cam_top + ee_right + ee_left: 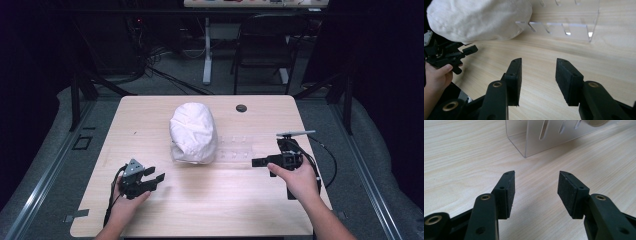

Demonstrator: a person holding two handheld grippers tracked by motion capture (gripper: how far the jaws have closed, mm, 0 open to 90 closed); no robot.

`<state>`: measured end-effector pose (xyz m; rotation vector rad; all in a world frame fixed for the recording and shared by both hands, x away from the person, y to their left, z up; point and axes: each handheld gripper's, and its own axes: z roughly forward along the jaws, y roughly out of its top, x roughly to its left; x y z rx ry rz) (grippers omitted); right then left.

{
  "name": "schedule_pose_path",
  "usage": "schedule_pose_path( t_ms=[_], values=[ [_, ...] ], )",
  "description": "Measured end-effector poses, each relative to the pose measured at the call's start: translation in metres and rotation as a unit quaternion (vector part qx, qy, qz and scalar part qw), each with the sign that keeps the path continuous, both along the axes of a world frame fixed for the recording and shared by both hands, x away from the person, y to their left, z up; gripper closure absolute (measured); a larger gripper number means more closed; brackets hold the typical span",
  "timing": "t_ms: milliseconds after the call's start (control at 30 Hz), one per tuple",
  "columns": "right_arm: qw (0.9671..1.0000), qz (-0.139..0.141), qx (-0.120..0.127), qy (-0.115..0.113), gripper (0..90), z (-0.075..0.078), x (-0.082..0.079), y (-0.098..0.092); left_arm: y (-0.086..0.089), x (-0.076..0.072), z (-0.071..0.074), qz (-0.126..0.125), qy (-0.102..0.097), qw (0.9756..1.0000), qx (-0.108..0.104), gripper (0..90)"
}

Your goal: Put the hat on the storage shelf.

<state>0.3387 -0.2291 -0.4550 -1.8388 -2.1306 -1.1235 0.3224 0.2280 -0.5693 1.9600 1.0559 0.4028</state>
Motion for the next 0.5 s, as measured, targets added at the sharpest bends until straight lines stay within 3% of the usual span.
schedule_pose_path(
  t_ms=[133,267,367,500],
  values=[
    [0.9998,-0.004,-0.016,-0.015,56.9,-0.017,-0.007,-0.001,-0.001,0.0,0.0,-0.004,0.004,1.0,0.005,48.9],
    [0.9998,-0.001,-0.006,-0.018,56.0,-0.037,-0.014,-0.004,-0.001,0.001,-0.001,-0.004,0.005,1.0,0.005,48.7],
    [0.9983,-0.007,-0.033,-0.047,55.9,-0.051,-0.022,-0.004,-0.002,0.001,-0.002,-0.004,0.006,1.0,0.006,48.1],
    [0.9957,-0.016,-0.05,-0.076,55.9,-0.064,-0.029,-0.006,-0.004,0.002,-0.003,-0.005,0.003,0.9999,0.008,47.6]
  ],
)
